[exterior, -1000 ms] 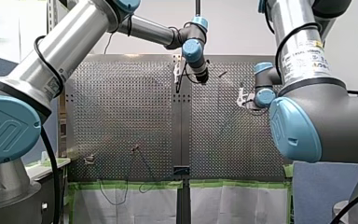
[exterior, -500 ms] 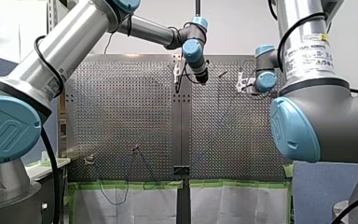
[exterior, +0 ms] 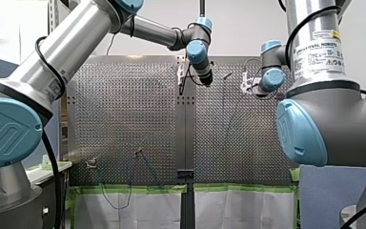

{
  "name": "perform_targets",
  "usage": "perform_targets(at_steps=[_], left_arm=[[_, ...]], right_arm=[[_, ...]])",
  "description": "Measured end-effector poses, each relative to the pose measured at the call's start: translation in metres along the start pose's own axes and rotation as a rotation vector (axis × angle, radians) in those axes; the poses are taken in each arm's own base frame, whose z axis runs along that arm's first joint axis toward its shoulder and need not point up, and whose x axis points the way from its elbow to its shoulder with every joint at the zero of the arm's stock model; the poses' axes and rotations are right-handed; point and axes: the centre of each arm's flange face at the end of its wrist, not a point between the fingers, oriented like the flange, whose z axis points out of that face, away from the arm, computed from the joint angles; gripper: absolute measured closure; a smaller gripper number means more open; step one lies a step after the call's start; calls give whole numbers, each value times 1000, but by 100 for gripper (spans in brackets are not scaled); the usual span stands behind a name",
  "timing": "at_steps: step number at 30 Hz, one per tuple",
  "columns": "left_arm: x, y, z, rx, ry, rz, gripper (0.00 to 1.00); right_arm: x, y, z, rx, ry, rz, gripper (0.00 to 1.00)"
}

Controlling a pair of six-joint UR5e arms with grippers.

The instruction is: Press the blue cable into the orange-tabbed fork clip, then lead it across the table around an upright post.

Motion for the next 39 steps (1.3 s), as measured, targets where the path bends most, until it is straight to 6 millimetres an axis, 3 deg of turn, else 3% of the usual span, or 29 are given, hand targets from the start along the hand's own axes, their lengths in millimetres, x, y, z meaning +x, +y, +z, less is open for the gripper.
perform_targets(at_steps=[5,17,23,31,39], left_arm=[[0,0,0,0,1,0,3],[0,1,-1,-1,7,3,3],[1,0,-2,0,8,4,3],[1,2,-2,-26,6,4,3],[1,1,-4,-33,5,5,3]], right_arm=[[-1,-4,-5,1,-4,-4,100],[57,-8,-28,15,104,5,100],[54,-11,-28,24,94,6,100],[23,-15,-22,21,3,-7,100],[48,-17,-29,24,44,-11,100]])
